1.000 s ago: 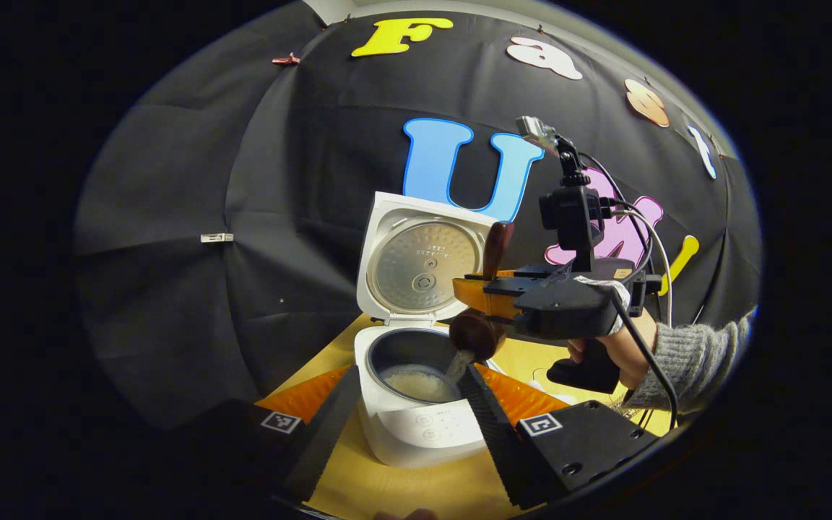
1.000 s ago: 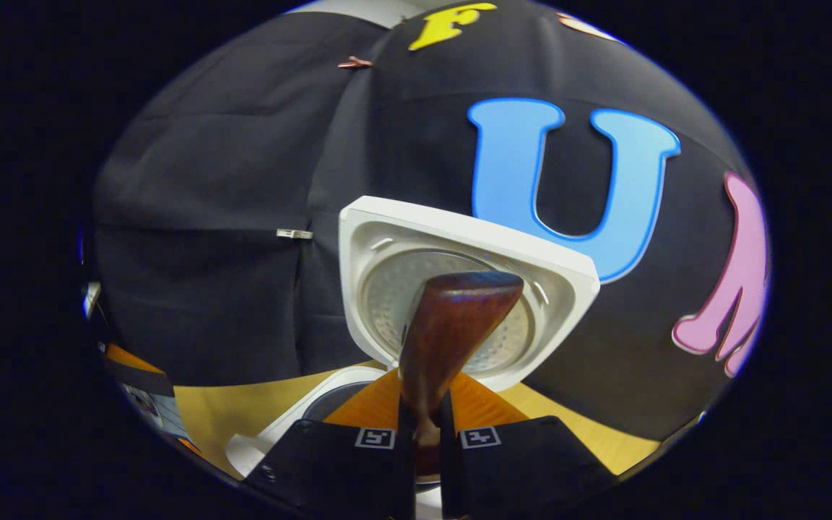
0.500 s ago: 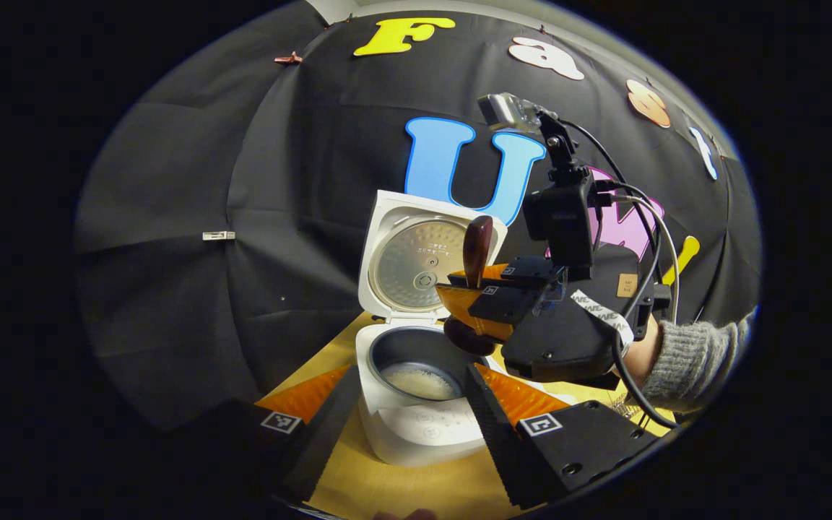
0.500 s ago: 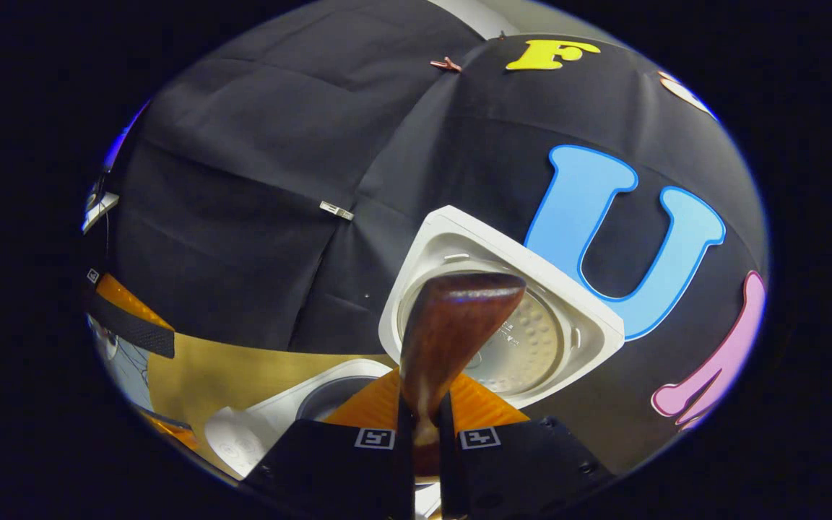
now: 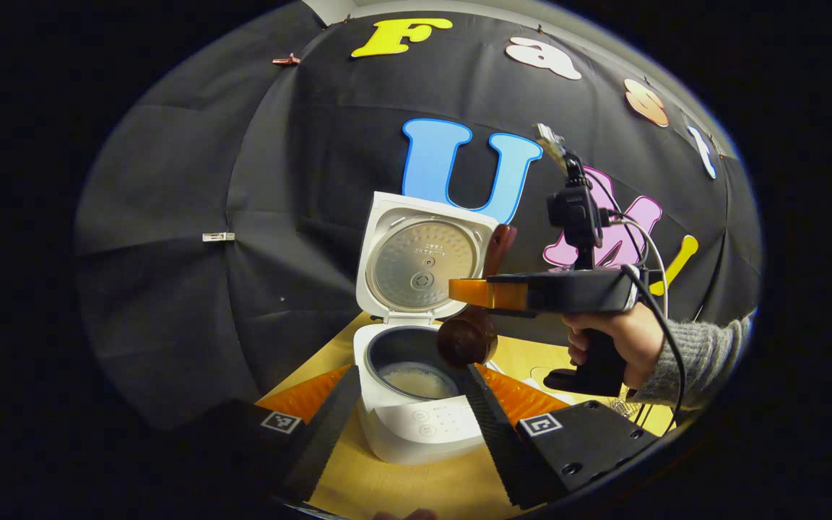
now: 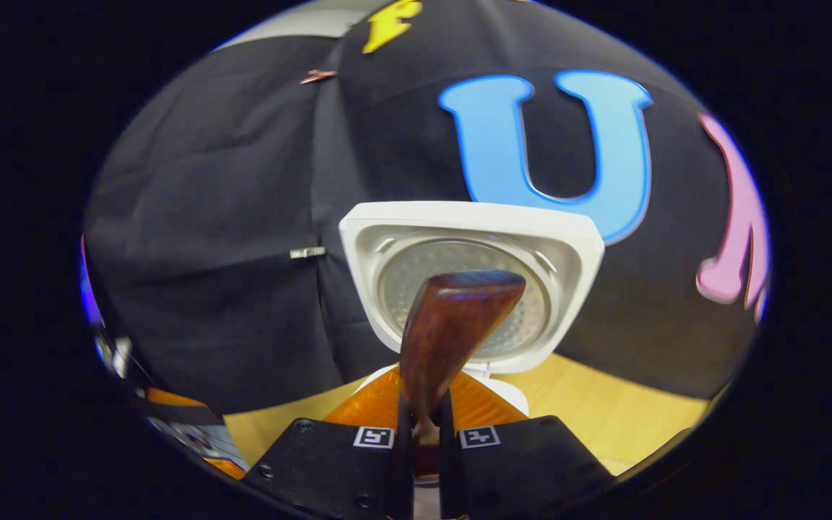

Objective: Close the left gripper, press the button to open the rice cooker; take a wooden spoon from the chopstick holder with the right hand, scoop a spoonful of rice and pour it into the rice cooker, then put the wooden spoon back into the chopstick holder.

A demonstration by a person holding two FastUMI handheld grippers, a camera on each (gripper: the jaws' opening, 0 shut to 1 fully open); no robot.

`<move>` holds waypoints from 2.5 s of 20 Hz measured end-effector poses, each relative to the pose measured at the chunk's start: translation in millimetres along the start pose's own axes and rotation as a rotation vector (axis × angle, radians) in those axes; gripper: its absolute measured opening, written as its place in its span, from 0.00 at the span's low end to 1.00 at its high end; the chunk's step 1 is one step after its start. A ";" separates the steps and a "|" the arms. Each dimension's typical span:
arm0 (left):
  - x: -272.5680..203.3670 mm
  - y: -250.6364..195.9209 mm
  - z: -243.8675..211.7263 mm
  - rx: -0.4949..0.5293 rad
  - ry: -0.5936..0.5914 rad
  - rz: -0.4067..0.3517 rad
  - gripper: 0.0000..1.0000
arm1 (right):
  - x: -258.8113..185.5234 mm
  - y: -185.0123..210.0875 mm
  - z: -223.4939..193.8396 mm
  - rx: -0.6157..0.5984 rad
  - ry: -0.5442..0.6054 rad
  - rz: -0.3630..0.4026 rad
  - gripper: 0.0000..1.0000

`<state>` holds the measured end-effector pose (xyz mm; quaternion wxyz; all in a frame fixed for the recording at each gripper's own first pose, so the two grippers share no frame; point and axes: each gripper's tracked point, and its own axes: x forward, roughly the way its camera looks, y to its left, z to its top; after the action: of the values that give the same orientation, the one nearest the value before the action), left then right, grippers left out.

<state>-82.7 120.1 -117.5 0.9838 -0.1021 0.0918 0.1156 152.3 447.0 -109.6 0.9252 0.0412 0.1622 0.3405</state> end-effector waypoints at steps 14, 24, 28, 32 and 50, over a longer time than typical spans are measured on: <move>20.5 -51.1 17.1 0.073 -0.002 -0.101 0.94 | -90.2 -116.1 42.9 0.542 -0.179 -0.085 0.18; 52.3 -89.6 14.7 0.130 0.036 -0.170 0.94 | -256.0 -312.9 -9.2 0.595 -0.272 -0.454 0.18; 60.1 -109.4 12.2 0.142 0.053 -0.194 0.94 | -325.0 -373.6 -45.4 0.610 -0.276 -0.590 0.18; 65.2 -127.3 12.0 0.123 0.064 -0.206 0.94 | -369.9 -413.0 -96.4 0.548 -0.206 -0.701 0.18; 70.8 -176.2 12.7 0.165 0.088 -0.104 0.94 | -331.0 -462.0 -234.6 0.488 0.071 -0.646 0.18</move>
<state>30.4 -30.1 -88.1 0.9885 -0.0304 0.1388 0.0520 123.4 -127.4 -327.2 0.9415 0.1947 0.2748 -0.0148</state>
